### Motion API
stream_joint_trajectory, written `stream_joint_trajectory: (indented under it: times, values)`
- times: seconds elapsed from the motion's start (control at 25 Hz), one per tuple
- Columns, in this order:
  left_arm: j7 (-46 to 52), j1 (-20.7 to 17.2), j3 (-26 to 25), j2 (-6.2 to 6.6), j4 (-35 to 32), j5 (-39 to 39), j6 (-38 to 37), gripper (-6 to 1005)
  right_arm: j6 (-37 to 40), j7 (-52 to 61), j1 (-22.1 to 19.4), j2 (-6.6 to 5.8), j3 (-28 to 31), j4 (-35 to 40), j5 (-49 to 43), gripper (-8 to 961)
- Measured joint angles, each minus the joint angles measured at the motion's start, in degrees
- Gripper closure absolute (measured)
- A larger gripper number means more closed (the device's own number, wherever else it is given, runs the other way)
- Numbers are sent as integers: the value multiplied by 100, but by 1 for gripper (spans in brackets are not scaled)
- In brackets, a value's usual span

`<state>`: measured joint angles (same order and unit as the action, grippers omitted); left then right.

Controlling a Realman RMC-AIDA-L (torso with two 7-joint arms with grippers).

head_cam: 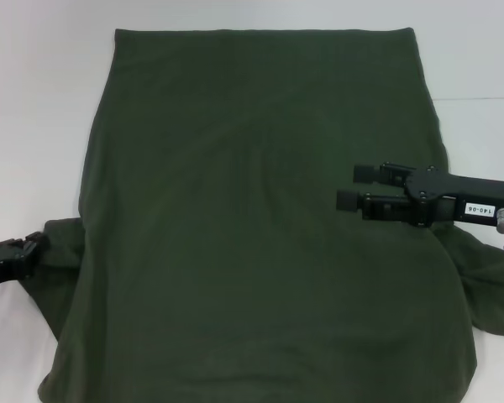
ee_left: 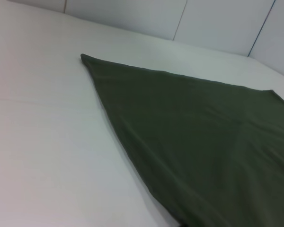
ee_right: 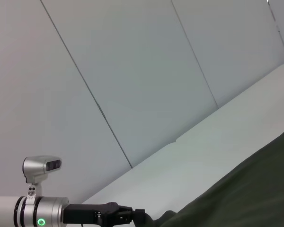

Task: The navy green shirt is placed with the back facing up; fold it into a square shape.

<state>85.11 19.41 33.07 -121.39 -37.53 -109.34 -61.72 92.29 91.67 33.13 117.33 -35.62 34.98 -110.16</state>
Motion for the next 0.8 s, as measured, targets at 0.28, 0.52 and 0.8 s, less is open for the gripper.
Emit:
stream_joint_trajectory:
  times: [0.28,0.52,0.8]
  values:
    - [5,23,-14,-4,0,-35,27,970,-1,-22,-11,0,3,0,64,50]
    - [57,-20,-66,-17,-221,-32,201,996,-30,-46,-5,36,3,-4,97,52]
    - [153,1,-77,8,-455,-35,618,997,-37,-59,0,77,3,-8,140,53]
